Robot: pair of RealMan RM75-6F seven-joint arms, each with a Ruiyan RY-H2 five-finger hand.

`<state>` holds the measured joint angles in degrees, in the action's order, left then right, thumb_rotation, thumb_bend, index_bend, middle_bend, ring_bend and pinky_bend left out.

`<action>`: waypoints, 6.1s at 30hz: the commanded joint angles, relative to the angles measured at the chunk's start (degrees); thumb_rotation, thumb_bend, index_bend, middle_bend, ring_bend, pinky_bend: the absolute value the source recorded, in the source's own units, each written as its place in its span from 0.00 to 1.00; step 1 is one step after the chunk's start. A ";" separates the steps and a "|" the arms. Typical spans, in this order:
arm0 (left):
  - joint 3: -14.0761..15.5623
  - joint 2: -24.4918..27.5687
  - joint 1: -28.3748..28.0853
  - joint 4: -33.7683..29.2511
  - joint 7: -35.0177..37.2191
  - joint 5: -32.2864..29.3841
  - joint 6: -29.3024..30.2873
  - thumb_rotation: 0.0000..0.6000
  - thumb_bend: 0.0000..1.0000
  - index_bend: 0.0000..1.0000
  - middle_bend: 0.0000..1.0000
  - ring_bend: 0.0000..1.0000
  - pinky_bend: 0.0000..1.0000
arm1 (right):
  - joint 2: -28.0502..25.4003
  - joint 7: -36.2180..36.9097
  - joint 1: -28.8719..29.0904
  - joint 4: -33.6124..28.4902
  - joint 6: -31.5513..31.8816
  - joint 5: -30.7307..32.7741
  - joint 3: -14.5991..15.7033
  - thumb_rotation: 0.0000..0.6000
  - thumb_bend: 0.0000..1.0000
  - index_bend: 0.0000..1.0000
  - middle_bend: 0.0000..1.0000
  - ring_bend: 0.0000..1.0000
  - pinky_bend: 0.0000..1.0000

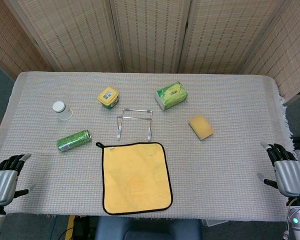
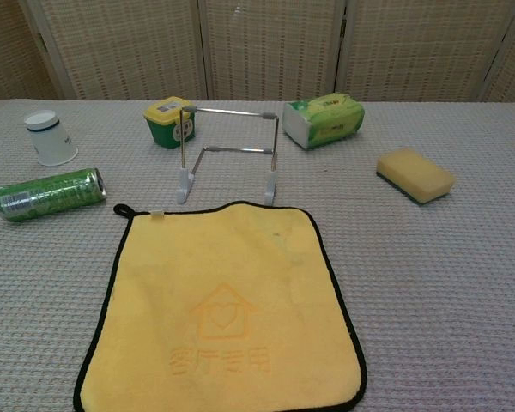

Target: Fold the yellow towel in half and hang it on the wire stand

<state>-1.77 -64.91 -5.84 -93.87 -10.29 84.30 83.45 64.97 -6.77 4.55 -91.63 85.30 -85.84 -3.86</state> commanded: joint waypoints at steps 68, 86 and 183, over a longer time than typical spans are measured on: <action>14.58 -20.27 -18.17 20.56 10.98 33.67 -10.53 1.00 0.20 0.44 0.90 0.79 0.91 | 8.14 3.76 13.61 -2.77 -11.02 -18.07 6.14 1.00 0.20 0.24 0.36 0.35 0.32; 15.32 -25.34 -18.37 24.84 12.08 31.26 -8.56 1.00 0.20 0.46 0.91 0.81 0.91 | 8.74 4.46 13.50 -2.02 -9.76 -17.68 7.43 1.00 0.21 0.24 0.36 0.35 0.32; 16.52 -27.40 -18.73 23.85 9.61 26.67 -7.38 1.00 0.51 0.52 0.93 0.82 0.91 | 26.59 -5.24 27.71 5.50 -31.08 -14.43 10.91 1.00 0.34 0.48 0.87 0.91 0.99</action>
<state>14.76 -92.31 -24.56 -70.02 -0.68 110.97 76.08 91.55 -12.01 32.24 -86.14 54.20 -100.29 7.06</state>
